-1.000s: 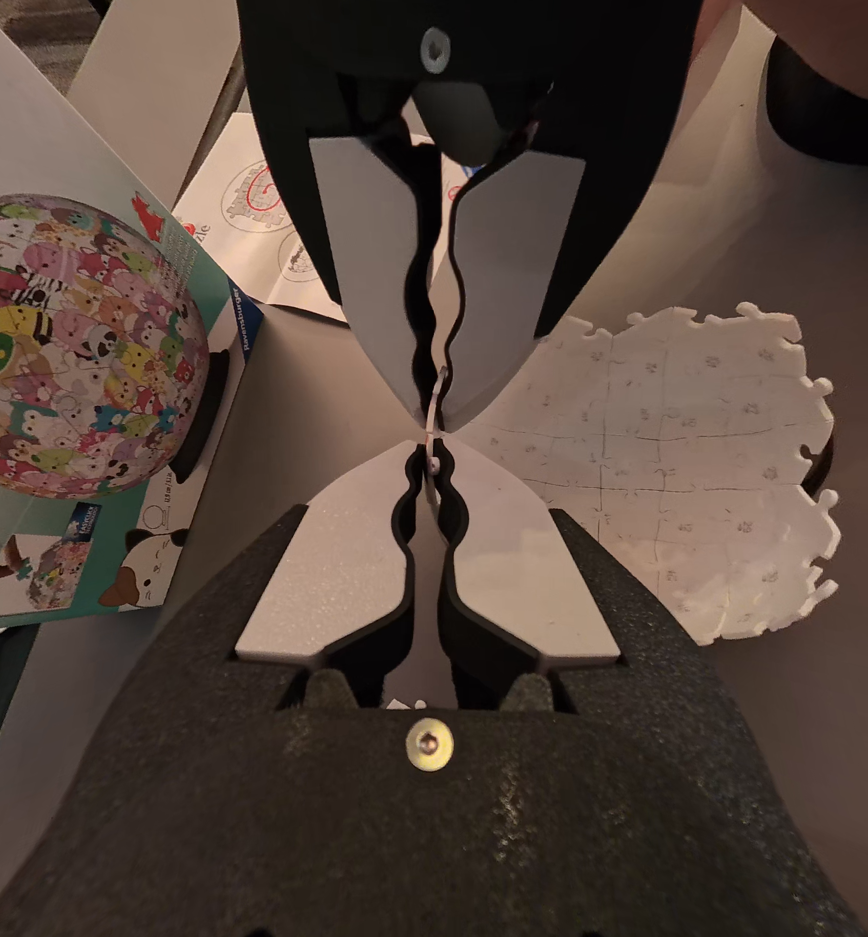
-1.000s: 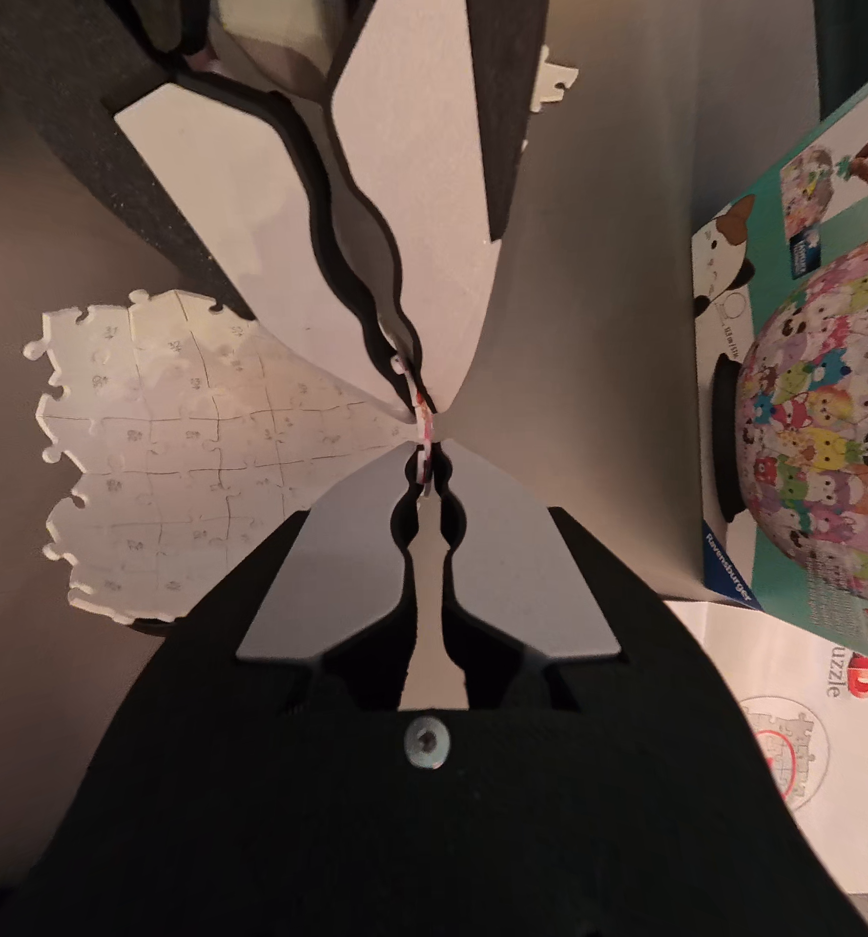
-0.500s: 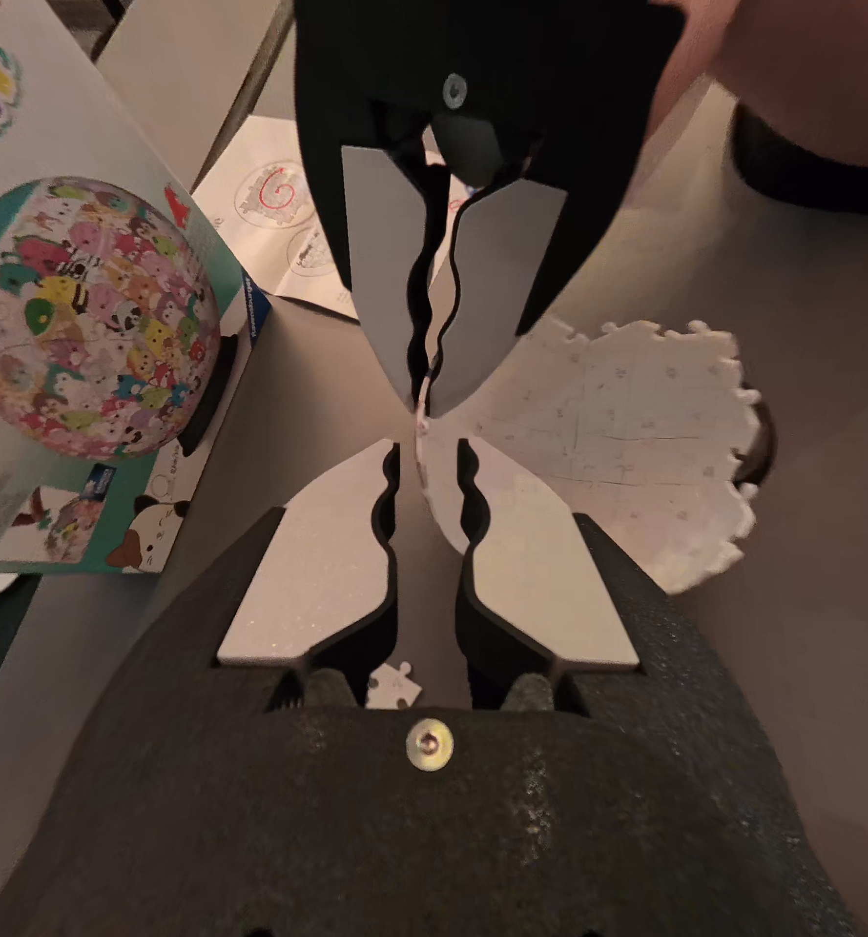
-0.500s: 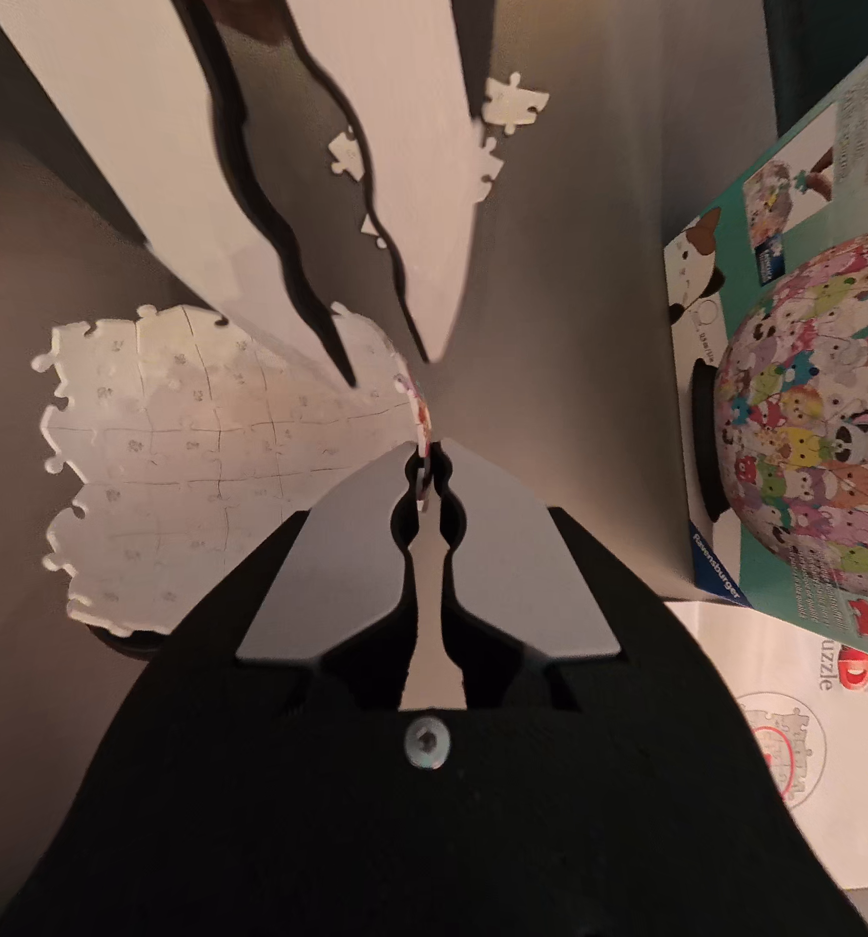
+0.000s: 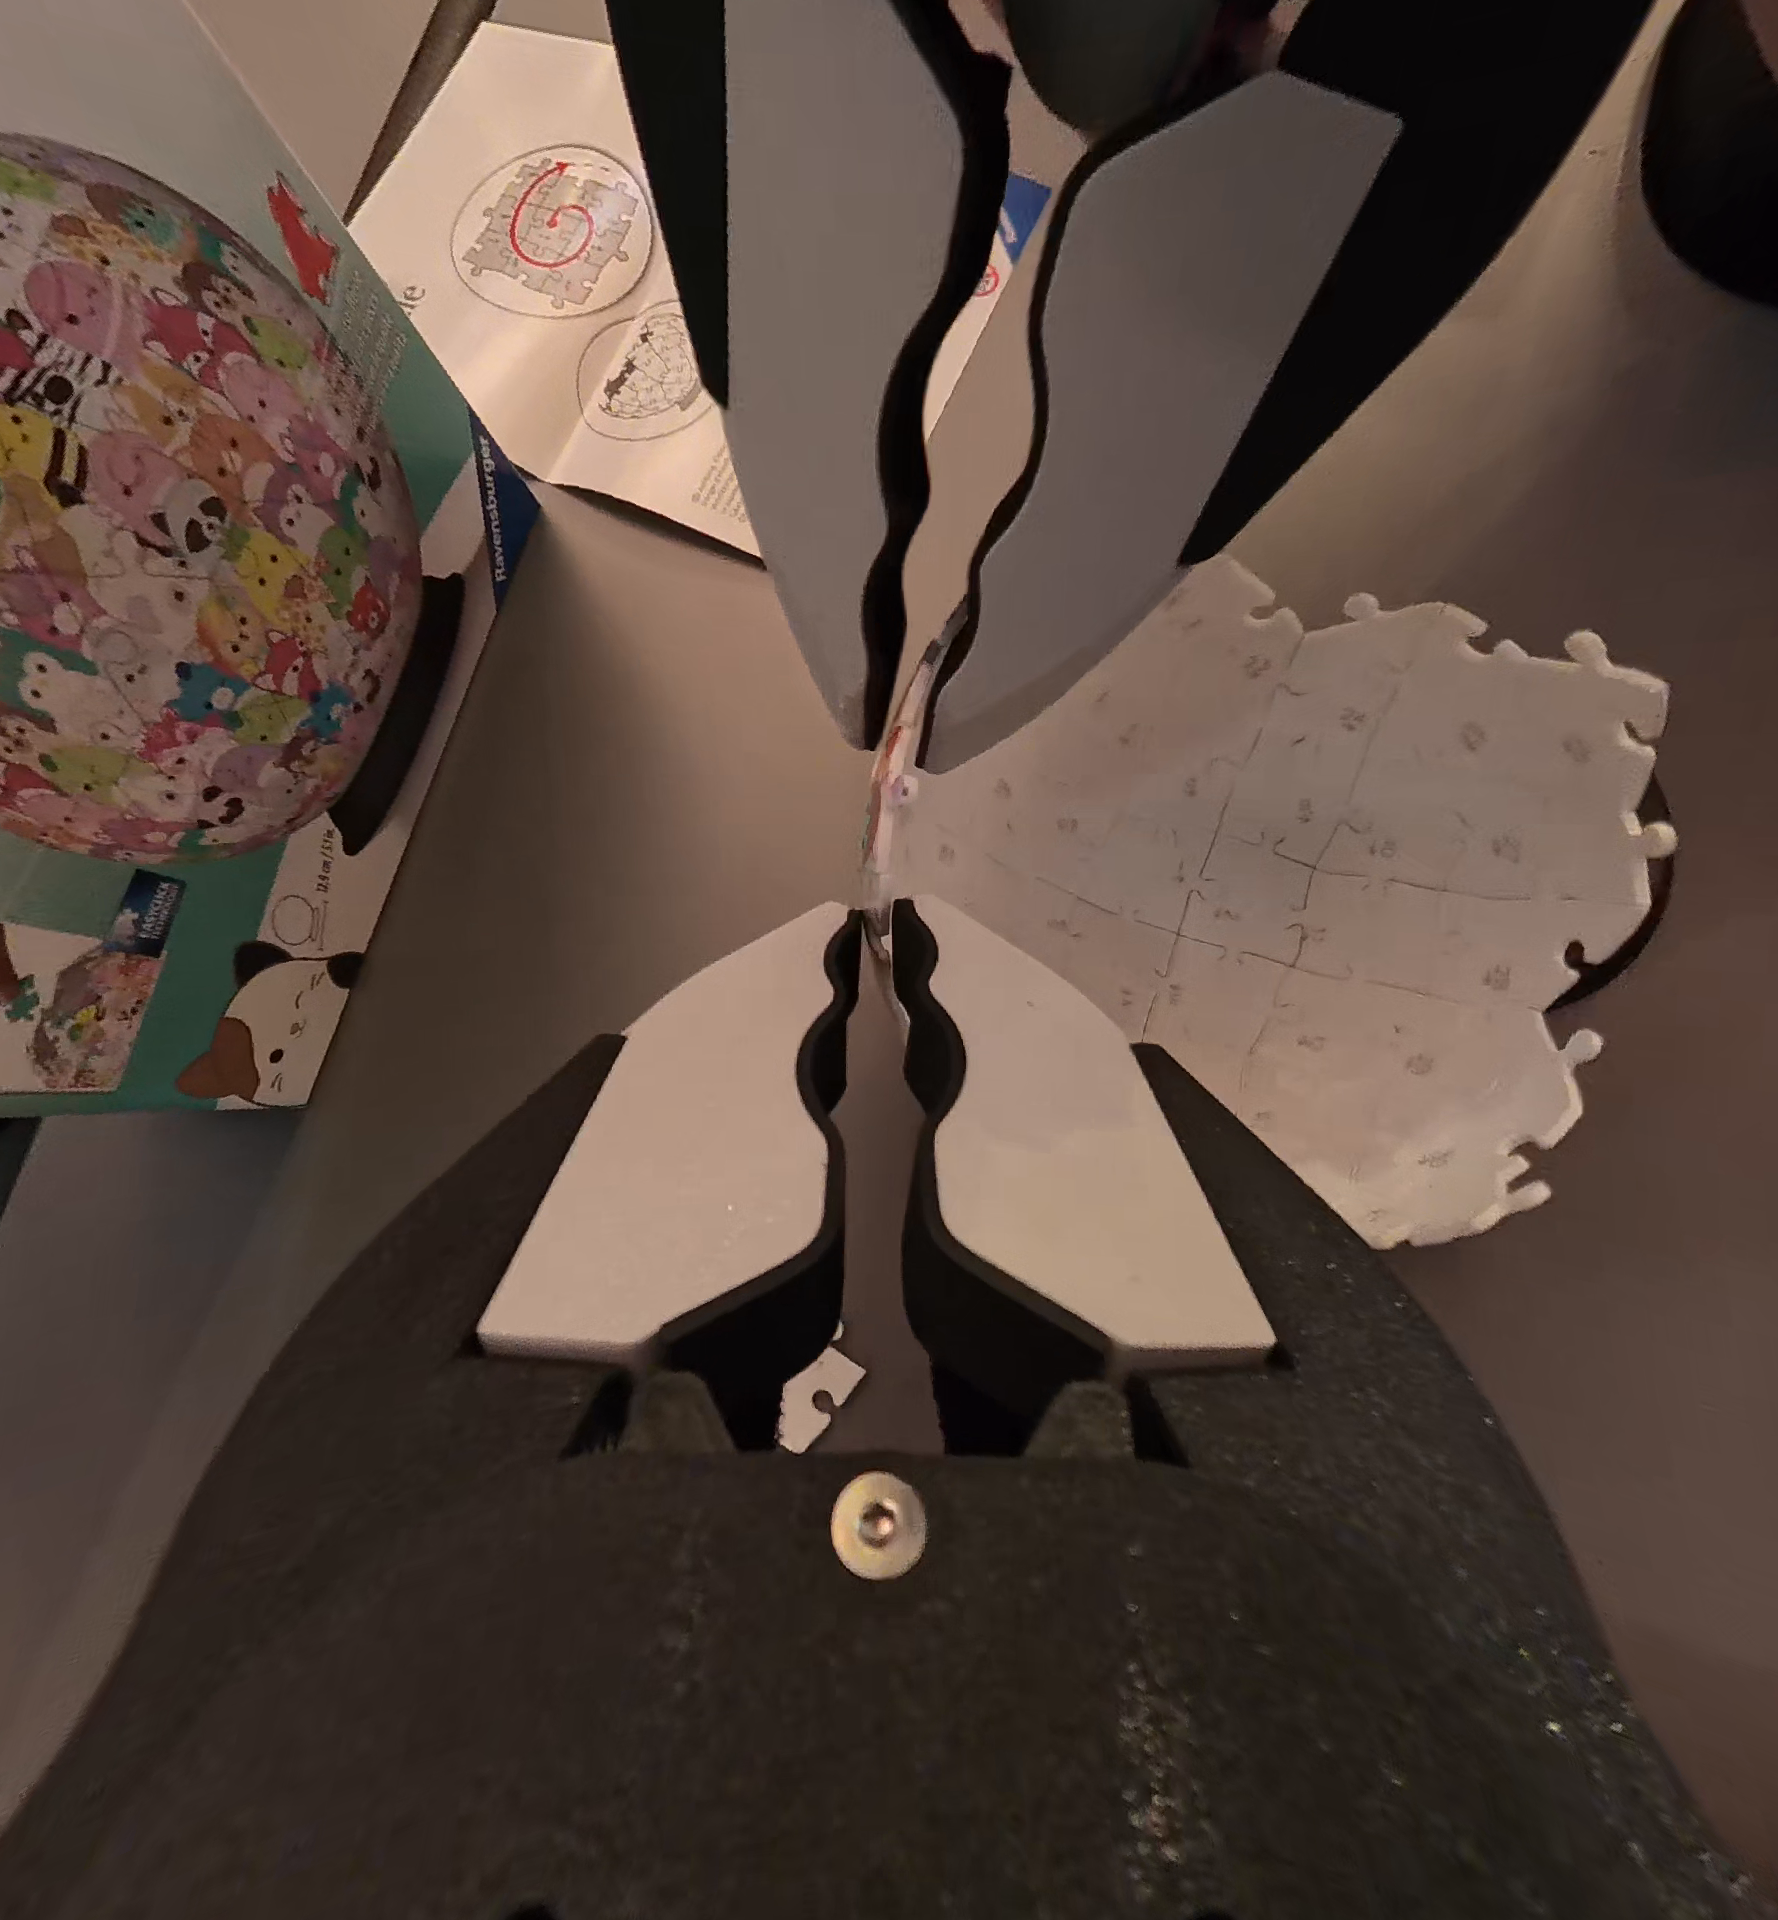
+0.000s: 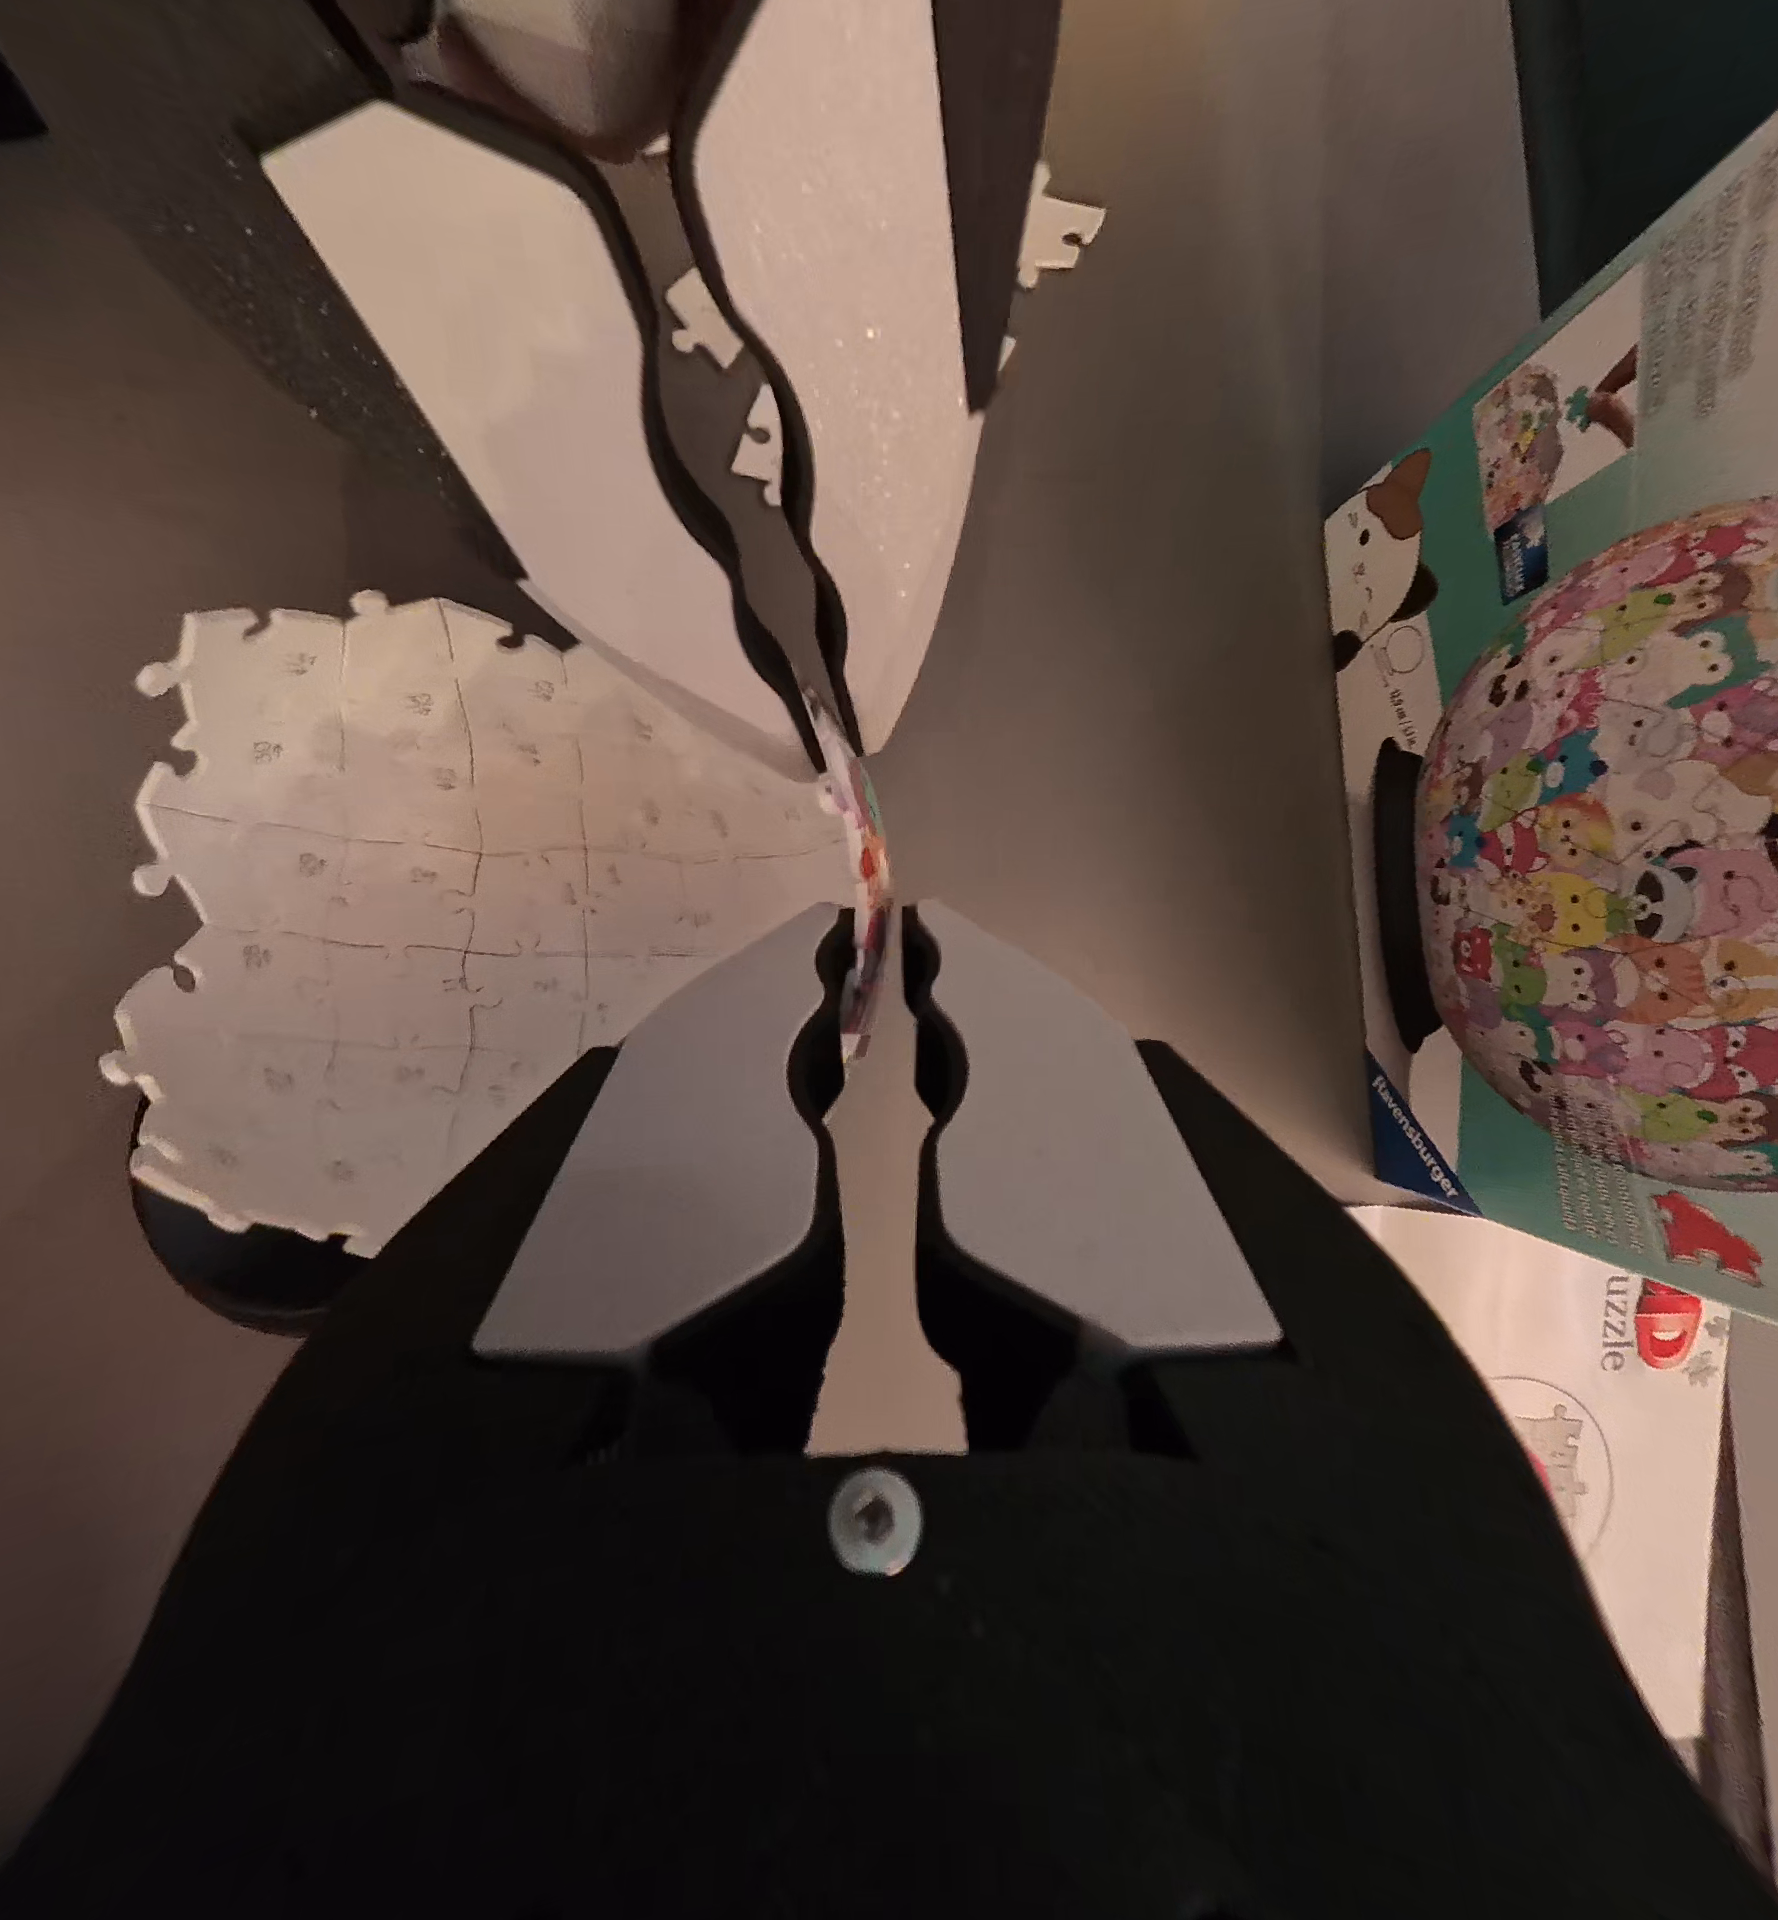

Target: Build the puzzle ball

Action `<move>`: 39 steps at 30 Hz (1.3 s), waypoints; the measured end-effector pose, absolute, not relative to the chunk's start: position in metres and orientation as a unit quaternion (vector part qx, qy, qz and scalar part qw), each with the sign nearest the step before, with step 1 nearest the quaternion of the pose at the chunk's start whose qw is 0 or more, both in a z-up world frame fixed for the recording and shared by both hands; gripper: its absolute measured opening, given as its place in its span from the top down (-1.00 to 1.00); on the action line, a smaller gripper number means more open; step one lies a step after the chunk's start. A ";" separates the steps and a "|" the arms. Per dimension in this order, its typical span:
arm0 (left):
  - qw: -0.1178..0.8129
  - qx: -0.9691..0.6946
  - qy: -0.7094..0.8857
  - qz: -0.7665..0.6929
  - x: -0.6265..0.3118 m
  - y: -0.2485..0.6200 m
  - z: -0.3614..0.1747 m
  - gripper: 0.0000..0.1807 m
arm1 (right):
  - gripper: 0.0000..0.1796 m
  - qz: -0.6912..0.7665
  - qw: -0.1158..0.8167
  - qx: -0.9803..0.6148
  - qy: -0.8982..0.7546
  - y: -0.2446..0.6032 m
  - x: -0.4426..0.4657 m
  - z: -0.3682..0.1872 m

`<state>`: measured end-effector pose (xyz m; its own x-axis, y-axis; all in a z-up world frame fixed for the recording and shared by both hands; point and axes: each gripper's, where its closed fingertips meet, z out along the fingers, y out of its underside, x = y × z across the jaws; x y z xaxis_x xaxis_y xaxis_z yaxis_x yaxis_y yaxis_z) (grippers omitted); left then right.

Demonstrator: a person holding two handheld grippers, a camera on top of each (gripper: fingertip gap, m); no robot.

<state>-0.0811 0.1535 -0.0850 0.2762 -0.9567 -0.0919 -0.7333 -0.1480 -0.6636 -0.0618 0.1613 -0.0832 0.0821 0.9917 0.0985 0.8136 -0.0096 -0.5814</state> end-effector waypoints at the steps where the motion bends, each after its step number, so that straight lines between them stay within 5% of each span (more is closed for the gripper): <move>1: 0.312 -0.735 0.574 -0.182 -0.080 0.153 -0.084 0.94 | 0.89 0.170 0.262 -0.687 -0.656 0.161 -0.063 -0.081; 15: 0.304 -0.734 0.576 -0.193 -0.076 0.150 -0.085 0.86 | 0.96 0.117 0.279 -0.677 -0.670 0.163 -0.064 -0.084; 18: 0.304 -0.735 0.573 -0.197 -0.075 0.150 -0.085 0.86 | 0.76 0.122 0.282 -0.686 -0.660 0.166 -0.060 -0.078; 27: 0.299 -0.740 0.569 -0.200 -0.077 0.150 -0.086 0.86 | 0.74 0.144 0.212 -0.727 -0.637 0.160 -0.045 -0.091; 39: 0.300 -0.737 0.570 -0.204 -0.074 0.149 -0.085 0.87 | 0.95 0.133 0.183 -0.756 -0.614 0.164 -0.043 -0.105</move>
